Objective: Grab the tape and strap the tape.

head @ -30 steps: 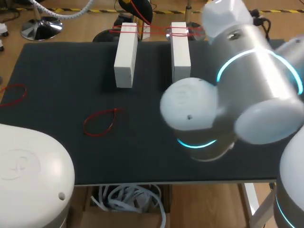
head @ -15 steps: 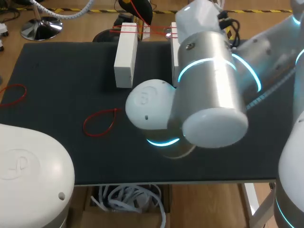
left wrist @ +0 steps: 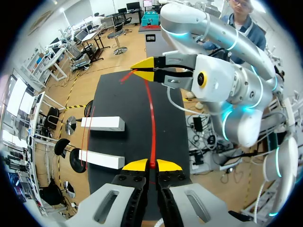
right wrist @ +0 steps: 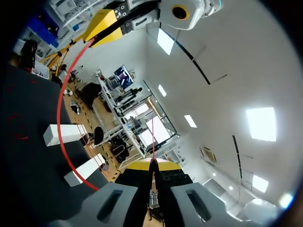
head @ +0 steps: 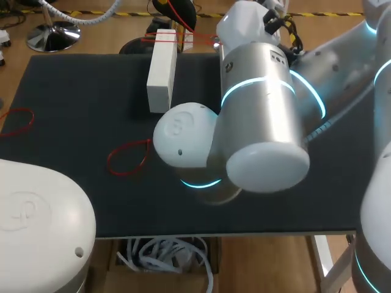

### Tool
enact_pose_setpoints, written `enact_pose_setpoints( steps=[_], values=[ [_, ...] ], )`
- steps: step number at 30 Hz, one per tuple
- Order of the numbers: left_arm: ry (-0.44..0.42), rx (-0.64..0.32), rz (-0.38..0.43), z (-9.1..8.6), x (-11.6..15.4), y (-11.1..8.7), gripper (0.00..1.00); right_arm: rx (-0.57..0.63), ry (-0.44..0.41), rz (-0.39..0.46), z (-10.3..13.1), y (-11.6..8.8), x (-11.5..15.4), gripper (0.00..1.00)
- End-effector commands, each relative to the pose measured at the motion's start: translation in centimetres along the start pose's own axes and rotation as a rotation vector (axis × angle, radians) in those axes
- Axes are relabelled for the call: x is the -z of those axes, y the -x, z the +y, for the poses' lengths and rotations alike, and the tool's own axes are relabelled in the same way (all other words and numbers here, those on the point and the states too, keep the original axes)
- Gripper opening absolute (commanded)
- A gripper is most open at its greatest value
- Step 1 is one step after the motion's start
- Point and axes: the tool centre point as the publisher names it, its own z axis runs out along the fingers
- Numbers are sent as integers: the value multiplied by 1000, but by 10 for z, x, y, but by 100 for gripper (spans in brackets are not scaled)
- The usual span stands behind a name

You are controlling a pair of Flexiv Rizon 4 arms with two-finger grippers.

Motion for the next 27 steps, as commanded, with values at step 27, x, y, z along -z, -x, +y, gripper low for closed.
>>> enact_pose_setpoints(
  steps=[27],
  values=[
    [4,1,-1,0,1,-1,0,515,92,79,36,7,22,0]
  ],
)
